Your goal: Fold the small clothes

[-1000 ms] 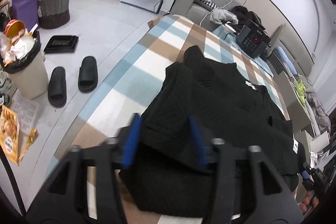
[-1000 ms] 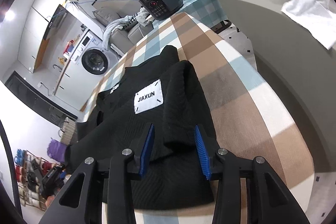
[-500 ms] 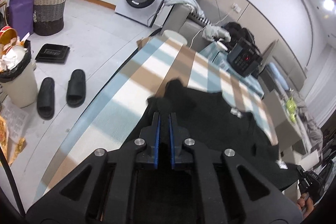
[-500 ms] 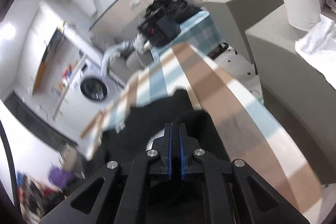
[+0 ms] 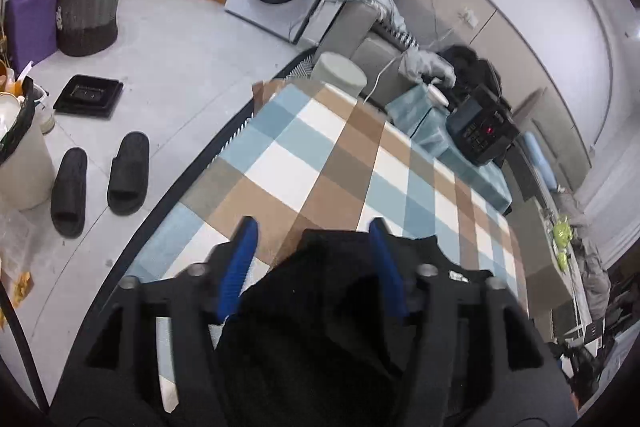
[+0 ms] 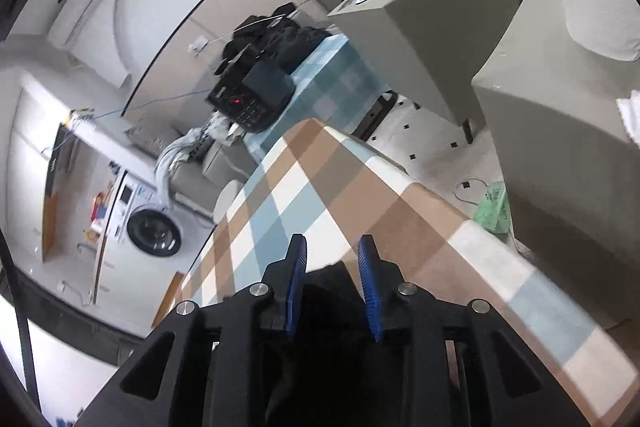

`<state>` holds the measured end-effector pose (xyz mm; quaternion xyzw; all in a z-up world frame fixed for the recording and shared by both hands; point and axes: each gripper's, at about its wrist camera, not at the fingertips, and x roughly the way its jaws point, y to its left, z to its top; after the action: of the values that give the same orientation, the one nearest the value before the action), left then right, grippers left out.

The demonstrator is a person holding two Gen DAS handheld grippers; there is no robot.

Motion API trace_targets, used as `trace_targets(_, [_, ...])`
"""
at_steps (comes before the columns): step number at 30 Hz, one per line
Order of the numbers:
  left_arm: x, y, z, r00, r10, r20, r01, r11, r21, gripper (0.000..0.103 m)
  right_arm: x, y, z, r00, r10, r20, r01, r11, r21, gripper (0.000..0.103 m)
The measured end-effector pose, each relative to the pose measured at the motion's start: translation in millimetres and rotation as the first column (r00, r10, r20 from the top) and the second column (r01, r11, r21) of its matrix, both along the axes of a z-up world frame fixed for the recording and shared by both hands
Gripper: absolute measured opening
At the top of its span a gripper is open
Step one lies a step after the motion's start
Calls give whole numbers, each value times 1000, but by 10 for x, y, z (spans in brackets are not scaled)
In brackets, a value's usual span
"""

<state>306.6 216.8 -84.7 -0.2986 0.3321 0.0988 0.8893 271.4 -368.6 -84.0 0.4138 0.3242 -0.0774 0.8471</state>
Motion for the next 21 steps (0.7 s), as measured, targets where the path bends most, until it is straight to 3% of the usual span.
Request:
trace_targets(2, [-91,-48,-12,1000,-27,-8,27,999,21,56,-132,6,6,999,49,-16,-49,999,-3,36])
trace_targets(6, [-376,-178,-92,997,-68,-26,68,998,-8,57,-391,146,-27,985,170,-21,-169,985,47,40])
trace_targets(8, [-524,-267,-140,995,-93,-34,92,996,-20,58,-471,240,-37,974,224,-17,-223,973,61,48])
trace_targets(11, [-660,-349,-239,993,-112,-48,108,992,-65,60,-546,426,-66,955,296,-16,-293,951,97,48])
trace_targets(16, [-701,-500,-370,986,-149,-74,142,986,-90,60,-584,720,-62,934,357,-20,-355,933,65,51])
trace_targets(21, [-547,-640,-362,981,-180,-71,173,980,-99,60,-366,836,-105,944,319,-83,-316,948,44,51])
